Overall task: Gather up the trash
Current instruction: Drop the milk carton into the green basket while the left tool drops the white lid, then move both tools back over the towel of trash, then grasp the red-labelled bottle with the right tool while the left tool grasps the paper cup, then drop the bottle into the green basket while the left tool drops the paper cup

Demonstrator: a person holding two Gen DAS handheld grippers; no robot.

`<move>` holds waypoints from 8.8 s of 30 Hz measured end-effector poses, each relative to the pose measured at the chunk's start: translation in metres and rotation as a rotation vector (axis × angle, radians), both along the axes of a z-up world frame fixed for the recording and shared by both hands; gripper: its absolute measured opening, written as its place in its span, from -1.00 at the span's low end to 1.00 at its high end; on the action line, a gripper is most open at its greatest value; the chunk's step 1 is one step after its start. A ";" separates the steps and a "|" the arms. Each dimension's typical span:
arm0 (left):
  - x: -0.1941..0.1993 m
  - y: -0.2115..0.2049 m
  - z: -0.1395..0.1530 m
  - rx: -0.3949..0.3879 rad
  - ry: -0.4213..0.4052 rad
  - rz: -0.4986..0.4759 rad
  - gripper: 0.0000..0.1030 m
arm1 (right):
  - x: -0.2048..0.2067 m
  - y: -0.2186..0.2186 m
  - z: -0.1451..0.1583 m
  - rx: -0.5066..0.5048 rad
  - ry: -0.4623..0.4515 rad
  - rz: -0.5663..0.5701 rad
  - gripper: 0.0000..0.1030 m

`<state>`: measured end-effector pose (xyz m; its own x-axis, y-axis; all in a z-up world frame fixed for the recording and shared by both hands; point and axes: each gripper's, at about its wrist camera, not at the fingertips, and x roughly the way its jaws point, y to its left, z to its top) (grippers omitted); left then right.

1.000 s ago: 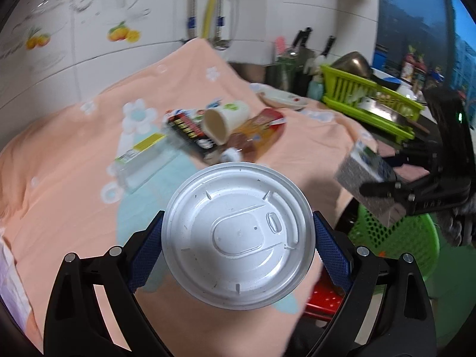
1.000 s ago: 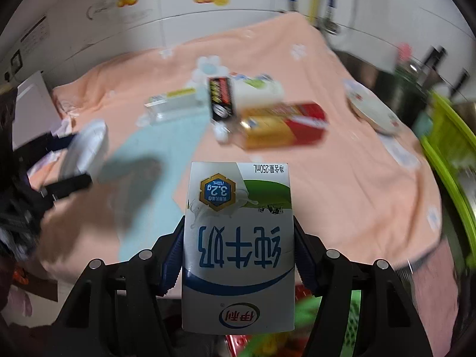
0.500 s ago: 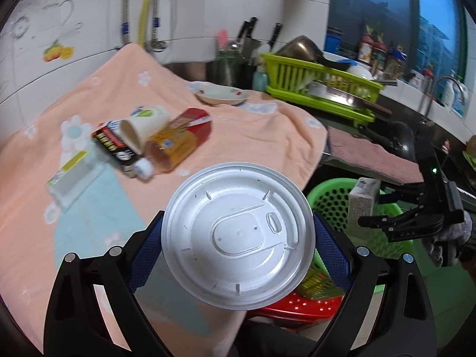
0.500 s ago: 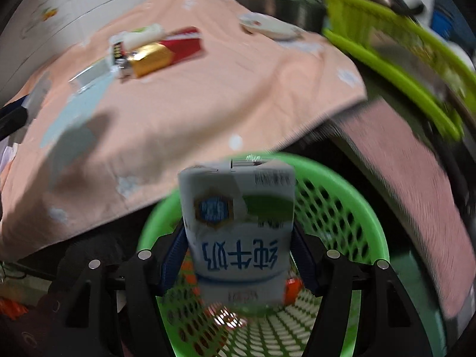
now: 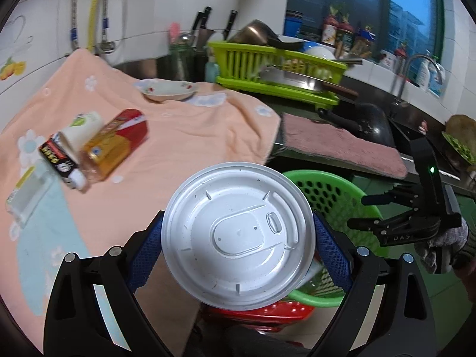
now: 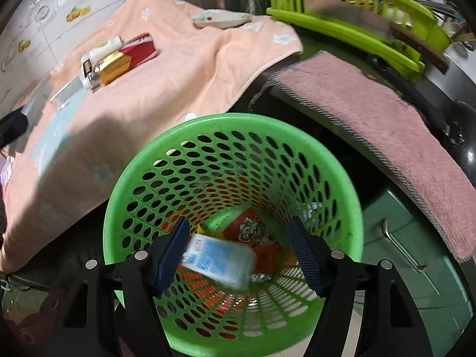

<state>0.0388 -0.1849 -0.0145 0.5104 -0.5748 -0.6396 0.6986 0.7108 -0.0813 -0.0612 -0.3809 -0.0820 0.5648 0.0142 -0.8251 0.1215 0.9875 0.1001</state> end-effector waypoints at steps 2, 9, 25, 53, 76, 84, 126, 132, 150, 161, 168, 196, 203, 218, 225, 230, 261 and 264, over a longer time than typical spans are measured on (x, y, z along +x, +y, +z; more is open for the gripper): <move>-0.004 -0.010 -0.004 0.005 0.012 -0.018 0.78 | -0.007 -0.005 0.005 0.003 -0.017 -0.017 0.30; -0.013 -0.042 -0.020 0.030 0.046 -0.075 0.78 | -0.024 -0.019 0.019 -0.001 -0.067 -0.053 0.40; -0.022 -0.063 -0.050 0.041 0.146 -0.125 0.87 | -0.034 -0.013 0.039 -0.009 -0.136 -0.042 0.48; 0.017 0.046 -0.014 -0.012 0.066 0.102 0.89 | 0.064 0.063 0.071 0.008 -0.135 0.135 0.64; 0.148 0.155 0.001 -0.107 0.084 0.405 0.75 | 0.173 0.116 0.081 0.020 -0.068 0.212 0.65; 0.163 0.189 -0.004 -0.086 0.084 0.465 0.75 | 0.236 0.144 0.093 0.101 -0.022 0.199 0.65; 0.190 0.238 -0.017 -0.127 0.110 0.502 0.75 | 0.403 0.151 0.011 0.575 0.221 -0.253 0.61; 0.195 0.228 -0.008 -0.121 0.087 0.487 0.75 | 0.400 0.149 0.016 0.555 0.197 -0.201 0.54; 0.212 0.144 0.006 -0.062 0.054 0.349 0.75 | 0.351 0.101 0.051 0.475 0.133 -0.054 0.50; 0.236 0.089 -0.002 0.044 0.033 0.263 0.75 | 0.318 0.084 0.076 0.438 0.065 0.006 0.48; 0.258 0.045 -0.011 0.194 0.001 0.149 0.75 | 0.292 0.070 0.093 0.401 0.011 0.022 0.47; 0.249 0.015 -0.031 0.264 0.001 0.129 0.18 | 0.146 0.022 0.112 0.191 -0.079 0.026 0.47; 0.213 0.016 -0.014 0.182 0.011 0.135 0.17 | 0.105 0.015 0.100 0.110 -0.059 0.027 0.47; 0.118 0.007 0.018 0.018 -0.002 0.065 0.17 | 0.046 0.002 0.043 -0.075 0.078 -0.003 0.47; 0.078 -0.008 0.024 -0.029 -0.008 -0.008 0.17 | 0.035 0.002 0.020 -0.163 0.138 -0.017 0.47; 0.057 -0.018 0.023 -0.049 -0.001 -0.054 0.17 | 0.029 -0.005 0.005 -0.182 0.179 -0.044 0.47; 0.011 -0.093 -0.021 -0.009 0.102 -0.187 0.21 | -0.005 -0.029 0.029 -0.050 0.037 -0.144 0.65; 0.011 -0.097 -0.024 -0.007 0.113 -0.187 0.22 | -0.007 -0.028 0.030 -0.047 0.031 -0.142 0.65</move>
<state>0.0501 -0.2822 -0.0389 0.3199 -0.6573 -0.6824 0.8043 0.5690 -0.1711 -0.0681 -0.4093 -0.0515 0.5325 -0.1029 -0.8402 0.2626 0.9637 0.0484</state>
